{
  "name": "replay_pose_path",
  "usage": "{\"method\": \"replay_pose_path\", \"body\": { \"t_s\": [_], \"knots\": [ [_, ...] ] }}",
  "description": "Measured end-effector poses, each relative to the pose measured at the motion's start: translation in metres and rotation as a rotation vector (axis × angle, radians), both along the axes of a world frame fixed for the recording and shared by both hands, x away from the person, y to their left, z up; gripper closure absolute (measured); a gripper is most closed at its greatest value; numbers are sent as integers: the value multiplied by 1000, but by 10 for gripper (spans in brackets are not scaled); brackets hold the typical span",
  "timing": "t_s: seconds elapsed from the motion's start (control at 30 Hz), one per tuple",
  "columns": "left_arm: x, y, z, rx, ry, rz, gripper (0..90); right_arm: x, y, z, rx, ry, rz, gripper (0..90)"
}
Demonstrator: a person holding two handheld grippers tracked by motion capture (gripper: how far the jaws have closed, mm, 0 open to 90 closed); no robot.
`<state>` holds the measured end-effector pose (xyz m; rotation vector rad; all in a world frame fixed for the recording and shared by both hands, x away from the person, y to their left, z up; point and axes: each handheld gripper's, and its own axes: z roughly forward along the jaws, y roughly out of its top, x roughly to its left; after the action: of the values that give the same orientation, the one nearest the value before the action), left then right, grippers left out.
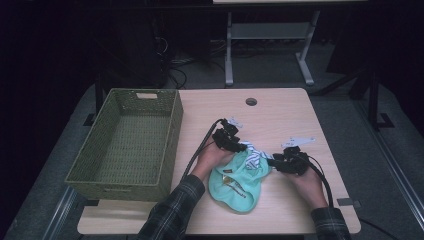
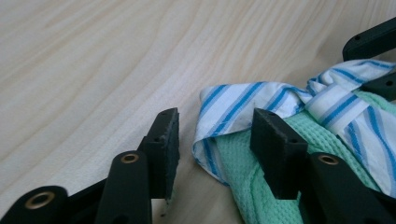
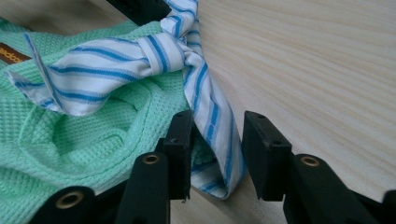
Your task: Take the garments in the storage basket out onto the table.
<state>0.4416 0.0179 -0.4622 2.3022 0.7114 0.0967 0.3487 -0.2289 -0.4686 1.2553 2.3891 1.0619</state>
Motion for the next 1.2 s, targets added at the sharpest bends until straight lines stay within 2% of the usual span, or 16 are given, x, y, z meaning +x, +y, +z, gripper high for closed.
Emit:
{"method": "replay_pose_path", "body": {
  "t_s": [0.13,0.17,0.23,0.37,0.4,0.5,0.6,0.67,0.87,0.9,1.03,1.07,1.1,1.2],
  "knots": [
    [-1,-2,-2,21,-10,-31,638,0,0,-1,0,4,5,713],
    [-2,-3,-1,33,-17,-38,738,0,1,-1,-3,5,7,763],
    [-4,-4,0,46,-24,-46,820,0,1,-1,-6,3,12,788],
    [-4,1,3,31,-13,-52,866,-1,0,1,-17,-12,18,829],
    [-5,1,4,16,-7,-43,876,-1,0,2,-20,-17,20,831],
    [-6,7,9,4,-10,-48,883,-2,1,7,-21,-19,13,835],
    [-8,14,15,-26,-3,-34,887,3,0,14,-42,-58,25,841],
    [-9,16,16,-37,4,-30,888,8,0,14,-59,-50,30,842],
    [-13,26,18,-44,5,-13,888,20,0,15,-54,-80,22,844],
    [-12,28,17,-42,3,-14,888,25,1,10,-42,-85,18,844],
    [-14,32,13,-24,0,18,887,29,3,3,-52,-86,4,858],
    [-15,34,10,-37,3,32,886,31,2,1,-41,-84,-5,809],
    [-15,35,10,-21,1,23,884,32,1,1,-34,-84,-6,794],
    [-16,36,9,-33,-4,40,864,30,0,3,-38,-89,-18,743]
  ]
}}
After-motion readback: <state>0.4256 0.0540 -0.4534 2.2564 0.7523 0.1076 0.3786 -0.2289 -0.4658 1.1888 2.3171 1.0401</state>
